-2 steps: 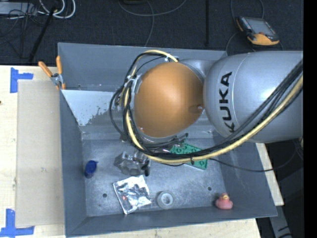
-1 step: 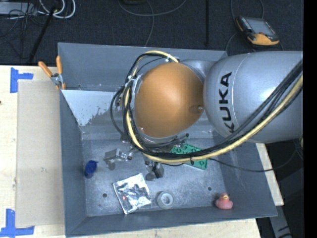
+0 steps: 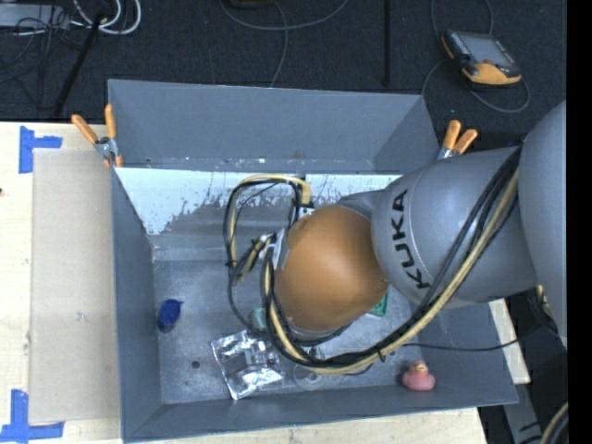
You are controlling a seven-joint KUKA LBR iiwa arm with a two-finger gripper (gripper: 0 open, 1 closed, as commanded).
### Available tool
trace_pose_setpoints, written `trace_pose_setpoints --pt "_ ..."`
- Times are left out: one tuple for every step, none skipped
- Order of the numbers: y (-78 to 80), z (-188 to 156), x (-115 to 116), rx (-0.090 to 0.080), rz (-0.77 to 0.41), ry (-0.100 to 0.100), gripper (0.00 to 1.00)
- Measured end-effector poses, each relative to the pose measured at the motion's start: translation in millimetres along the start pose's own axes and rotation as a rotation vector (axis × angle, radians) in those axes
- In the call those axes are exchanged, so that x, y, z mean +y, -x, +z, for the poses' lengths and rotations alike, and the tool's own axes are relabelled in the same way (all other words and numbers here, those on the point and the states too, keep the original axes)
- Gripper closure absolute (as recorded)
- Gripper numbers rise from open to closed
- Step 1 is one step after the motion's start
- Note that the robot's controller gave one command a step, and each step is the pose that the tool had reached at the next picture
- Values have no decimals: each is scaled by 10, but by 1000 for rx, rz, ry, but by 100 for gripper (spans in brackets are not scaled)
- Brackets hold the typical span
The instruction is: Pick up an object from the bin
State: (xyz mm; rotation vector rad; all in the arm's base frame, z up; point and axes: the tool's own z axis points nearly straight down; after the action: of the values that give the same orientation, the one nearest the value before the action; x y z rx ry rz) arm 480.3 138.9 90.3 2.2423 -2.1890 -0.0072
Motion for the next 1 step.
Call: trace_pose_setpoints --pt "158 209 -585 -4 -215 -8 0"
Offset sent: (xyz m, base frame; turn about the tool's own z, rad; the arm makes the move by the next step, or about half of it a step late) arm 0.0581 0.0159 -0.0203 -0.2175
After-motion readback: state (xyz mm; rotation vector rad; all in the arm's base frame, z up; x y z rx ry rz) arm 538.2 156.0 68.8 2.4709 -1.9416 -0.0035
